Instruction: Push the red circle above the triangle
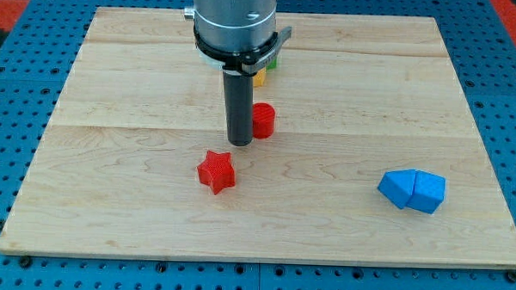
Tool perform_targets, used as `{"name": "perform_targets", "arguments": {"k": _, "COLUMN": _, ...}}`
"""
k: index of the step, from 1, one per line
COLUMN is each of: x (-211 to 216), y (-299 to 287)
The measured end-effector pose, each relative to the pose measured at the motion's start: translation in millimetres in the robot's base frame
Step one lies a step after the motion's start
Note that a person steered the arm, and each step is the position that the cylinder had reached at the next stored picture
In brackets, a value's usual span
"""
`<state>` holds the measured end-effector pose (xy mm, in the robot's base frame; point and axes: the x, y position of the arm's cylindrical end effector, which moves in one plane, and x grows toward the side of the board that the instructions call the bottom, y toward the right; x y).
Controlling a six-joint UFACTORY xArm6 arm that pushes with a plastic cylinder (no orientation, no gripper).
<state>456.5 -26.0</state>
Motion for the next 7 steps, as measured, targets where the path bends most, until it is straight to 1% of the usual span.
{"name": "perform_targets", "arguments": {"k": 1, "x": -2, "y": 29}}
{"name": "perform_targets", "arguments": {"k": 2, "x": -2, "y": 74}}
{"name": "perform_targets", "arguments": {"k": 3, "x": 1, "y": 82}}
{"name": "perform_targets", "arguments": {"k": 4, "x": 1, "y": 1}}
{"name": "perform_targets", "arguments": {"k": 5, "x": -28, "y": -5}}
{"name": "perform_targets", "arguments": {"k": 6, "x": -45, "y": 49}}
{"name": "perform_targets", "arguments": {"k": 7, "x": -31, "y": 146}}
